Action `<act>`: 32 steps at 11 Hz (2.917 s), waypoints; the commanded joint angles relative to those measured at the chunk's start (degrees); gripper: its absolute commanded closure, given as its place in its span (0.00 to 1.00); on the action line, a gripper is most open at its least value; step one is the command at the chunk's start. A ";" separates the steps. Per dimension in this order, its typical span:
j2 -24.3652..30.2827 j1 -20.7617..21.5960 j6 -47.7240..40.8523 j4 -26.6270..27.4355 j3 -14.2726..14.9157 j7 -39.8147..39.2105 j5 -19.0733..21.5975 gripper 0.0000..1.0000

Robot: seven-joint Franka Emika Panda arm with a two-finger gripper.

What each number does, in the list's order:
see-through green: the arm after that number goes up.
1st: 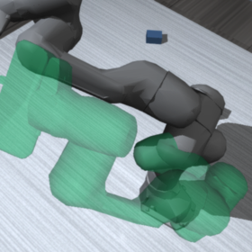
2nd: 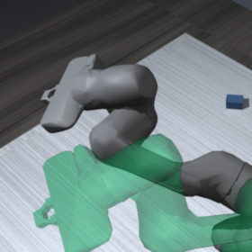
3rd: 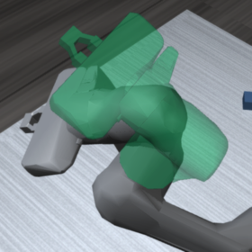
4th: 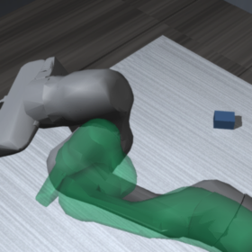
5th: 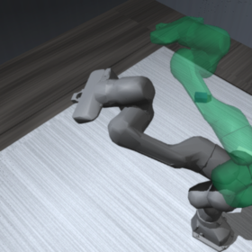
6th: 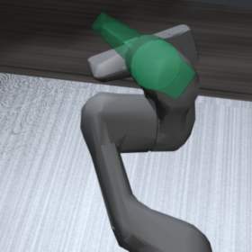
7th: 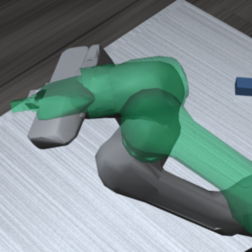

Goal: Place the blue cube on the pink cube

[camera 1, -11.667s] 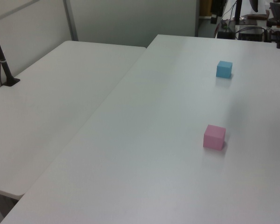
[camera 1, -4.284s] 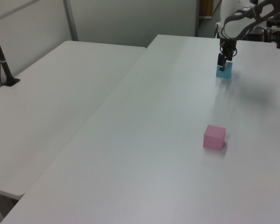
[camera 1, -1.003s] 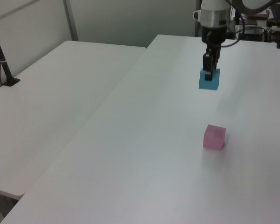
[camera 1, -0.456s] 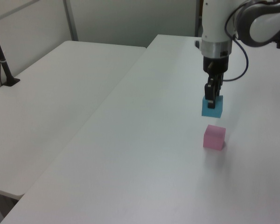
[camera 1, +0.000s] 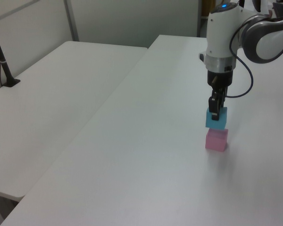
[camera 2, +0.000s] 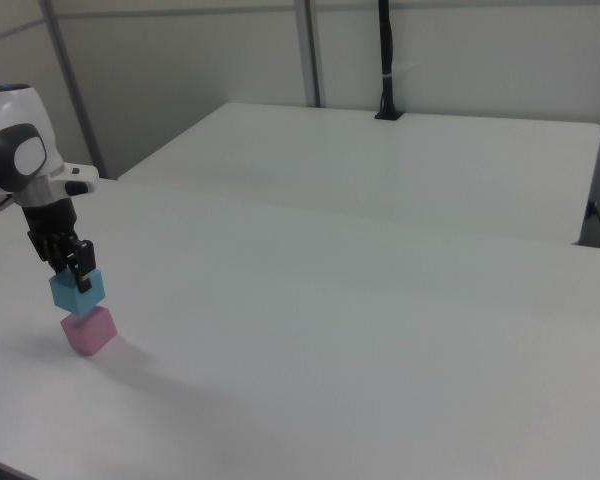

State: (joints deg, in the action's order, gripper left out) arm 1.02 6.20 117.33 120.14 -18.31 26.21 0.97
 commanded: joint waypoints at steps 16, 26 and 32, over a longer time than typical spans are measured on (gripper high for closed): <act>0.28 -2.14 -3.48 -2.52 -1.20 6.39 -4.93 0.00; 3.19 -9.54 -24.34 -24.86 17.15 -25.64 -4.05 0.00; 3.54 -9.45 -24.43 -26.45 20.68 -34.30 -4.31 0.00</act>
State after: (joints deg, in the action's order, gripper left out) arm 4.28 -4.19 94.69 94.53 0.94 -6.50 -3.50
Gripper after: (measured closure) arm 0.000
